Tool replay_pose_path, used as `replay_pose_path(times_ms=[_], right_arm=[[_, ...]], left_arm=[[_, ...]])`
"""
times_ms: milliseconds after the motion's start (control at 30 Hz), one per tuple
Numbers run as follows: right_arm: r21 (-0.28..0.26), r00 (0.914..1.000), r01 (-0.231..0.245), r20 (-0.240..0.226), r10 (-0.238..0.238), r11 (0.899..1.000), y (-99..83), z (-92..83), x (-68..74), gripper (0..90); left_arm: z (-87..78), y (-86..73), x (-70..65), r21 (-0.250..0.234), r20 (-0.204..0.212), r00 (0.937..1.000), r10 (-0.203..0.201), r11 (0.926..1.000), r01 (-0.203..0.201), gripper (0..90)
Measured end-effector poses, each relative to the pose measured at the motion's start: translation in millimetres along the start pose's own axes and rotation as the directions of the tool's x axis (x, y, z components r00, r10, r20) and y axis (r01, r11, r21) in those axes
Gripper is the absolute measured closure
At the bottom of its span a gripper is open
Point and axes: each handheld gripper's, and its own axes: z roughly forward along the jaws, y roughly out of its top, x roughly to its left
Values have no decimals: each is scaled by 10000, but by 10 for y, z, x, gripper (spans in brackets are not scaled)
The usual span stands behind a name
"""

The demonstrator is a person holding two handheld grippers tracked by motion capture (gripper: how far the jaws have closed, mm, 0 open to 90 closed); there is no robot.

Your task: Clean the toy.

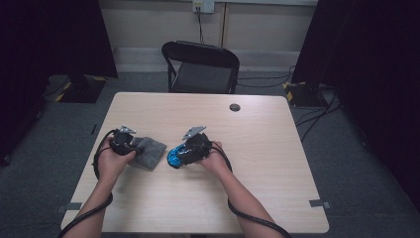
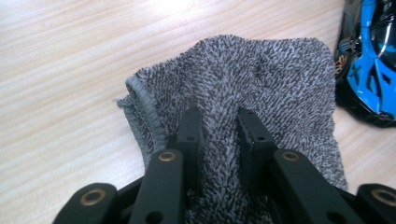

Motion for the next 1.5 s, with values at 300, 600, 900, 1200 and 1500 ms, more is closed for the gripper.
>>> replay_pose_path(times_ms=[300,600,900,1200,1500], right_arm=[[-96,10000,-48,20,49,9999,-7,2,22,180],[-114,10000,-56,5,56,9999,-7,3,29,181],[-105,10000,-25,31,26,9999,-3,5,39,181],[-118,10000,-35,34,35,9999,-5,5,42,182],[-129,10000,-52,36,53,9999,-4,6,43,182]], left_arm=[[92,-82,-156,349,209,9984,521,9980,-528,730],[23,-121,-405,884,812,9816,1727,9797,-1797,730],[-30,-191,-532,892,1257,9715,2011,9730,-2129,731],[-48,-222,-635,755,1625,9637,2119,9711,-2263,734],[-56,-227,-716,700,1950,9553,2220,9684,-2394,734]])
